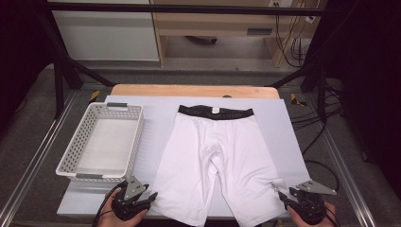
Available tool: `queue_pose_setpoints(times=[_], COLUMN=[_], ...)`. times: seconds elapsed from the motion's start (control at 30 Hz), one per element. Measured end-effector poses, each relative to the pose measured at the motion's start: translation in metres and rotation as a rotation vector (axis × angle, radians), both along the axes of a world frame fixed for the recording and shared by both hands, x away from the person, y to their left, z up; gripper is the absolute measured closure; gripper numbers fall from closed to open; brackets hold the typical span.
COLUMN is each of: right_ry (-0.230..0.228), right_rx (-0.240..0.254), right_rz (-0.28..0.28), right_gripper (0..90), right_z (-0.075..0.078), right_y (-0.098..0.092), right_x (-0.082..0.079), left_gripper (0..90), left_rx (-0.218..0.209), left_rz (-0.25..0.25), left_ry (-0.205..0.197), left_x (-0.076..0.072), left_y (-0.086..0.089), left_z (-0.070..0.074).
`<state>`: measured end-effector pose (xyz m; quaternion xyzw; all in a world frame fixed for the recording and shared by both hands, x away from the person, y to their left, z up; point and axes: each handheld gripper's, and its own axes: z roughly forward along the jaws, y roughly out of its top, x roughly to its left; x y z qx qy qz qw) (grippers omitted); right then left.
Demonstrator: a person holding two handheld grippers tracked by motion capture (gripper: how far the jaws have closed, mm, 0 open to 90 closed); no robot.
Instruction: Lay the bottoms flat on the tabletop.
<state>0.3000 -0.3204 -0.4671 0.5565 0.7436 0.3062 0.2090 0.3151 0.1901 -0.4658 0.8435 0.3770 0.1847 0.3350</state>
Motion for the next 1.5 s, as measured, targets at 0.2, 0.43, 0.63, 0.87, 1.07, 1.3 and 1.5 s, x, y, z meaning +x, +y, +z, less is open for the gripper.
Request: queue_pose_setpoints(times=[0.2,0.43,0.63,0.87,1.07,1.3,1.5], right_ry=[-0.004,0.017,0.029,0.018,-0.113,-0.192,-0.218], right_rx=[0.007,0.032,0.041,0.057,0.058,0.065,0.09], right_rz=[-0.001,0.011,0.006,0.002,0.021,0.076,0.091], right_gripper=[66.6,90.0,90.0,80.4,48.4,30.2,23.5], right_z=[-0.008,-0.007,-0.005,-0.002,0.011,0.019,0.028], right_y=[0.001,-0.003,-0.008,-0.009,0.012,0.048,0.073], right_x=[-0.004,-0.01,-0.018,-0.022,-0.009,0.03,0.071], left_gripper=[57.0,84.8,89.2,88.1,68.6,54.9,49.3], left_rx=[-0.015,-0.006,-0.006,0.008,0.012,-0.025,-0.039], left_rz=[0.008,-0.063,-0.063,-0.016,-0.012,-0.038,-0.051], left_ry=[0.059,0.064,0.077,0.045,-0.019,-0.074,-0.126], left_x=[-0.002,-0.009,-0.01,-0.015,-0.01,0.007,0.034], left_y=[0.006,0.002,0.005,0.009,0.006,-0.017,-0.039], left_z=[-0.008,-0.008,-0.006,-0.004,-0.004,0.003,0.02])
